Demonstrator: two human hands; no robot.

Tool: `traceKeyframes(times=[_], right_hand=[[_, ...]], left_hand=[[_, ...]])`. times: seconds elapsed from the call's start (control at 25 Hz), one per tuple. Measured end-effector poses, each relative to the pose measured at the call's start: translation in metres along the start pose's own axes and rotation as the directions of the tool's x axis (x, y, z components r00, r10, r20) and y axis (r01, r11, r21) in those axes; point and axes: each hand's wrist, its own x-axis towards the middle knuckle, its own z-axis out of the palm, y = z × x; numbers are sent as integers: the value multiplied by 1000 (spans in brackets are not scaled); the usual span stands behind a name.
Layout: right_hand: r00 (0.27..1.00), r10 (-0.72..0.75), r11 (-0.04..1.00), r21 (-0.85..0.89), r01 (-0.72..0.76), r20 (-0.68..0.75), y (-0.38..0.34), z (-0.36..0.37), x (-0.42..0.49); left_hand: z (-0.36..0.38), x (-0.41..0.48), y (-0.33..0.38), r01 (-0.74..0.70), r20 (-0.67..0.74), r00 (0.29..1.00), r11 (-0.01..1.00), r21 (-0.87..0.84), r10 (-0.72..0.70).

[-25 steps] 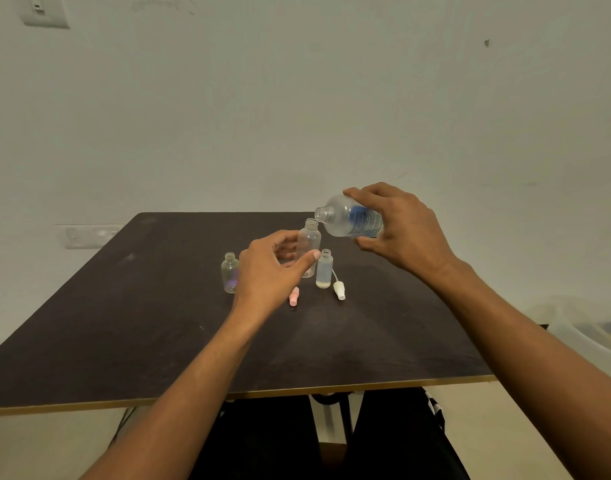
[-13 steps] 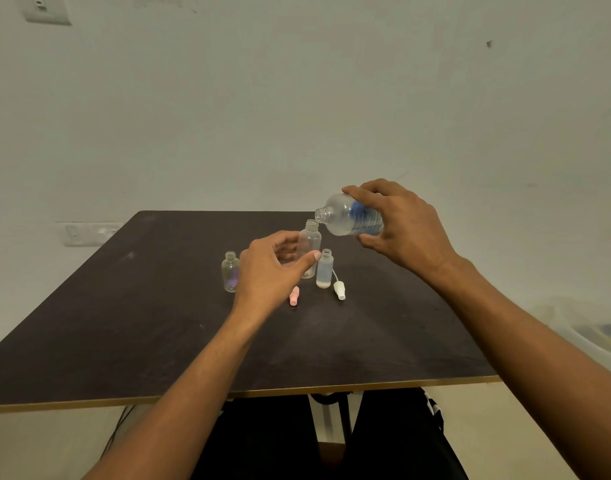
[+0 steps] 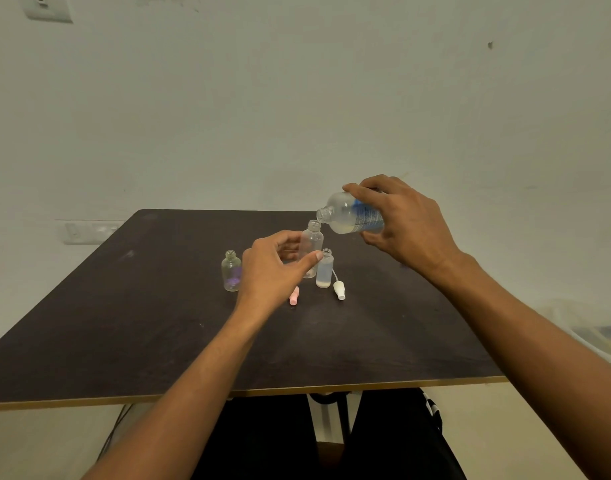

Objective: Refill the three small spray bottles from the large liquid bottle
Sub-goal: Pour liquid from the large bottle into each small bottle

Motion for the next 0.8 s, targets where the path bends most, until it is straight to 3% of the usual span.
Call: traceKeyframes(times=[0.8], right_hand=[[1000, -27, 999, -42, 28, 15, 0, -2, 4]], left_hand=[[2, 1, -4, -2, 2, 1000, 1000, 16, 2]])
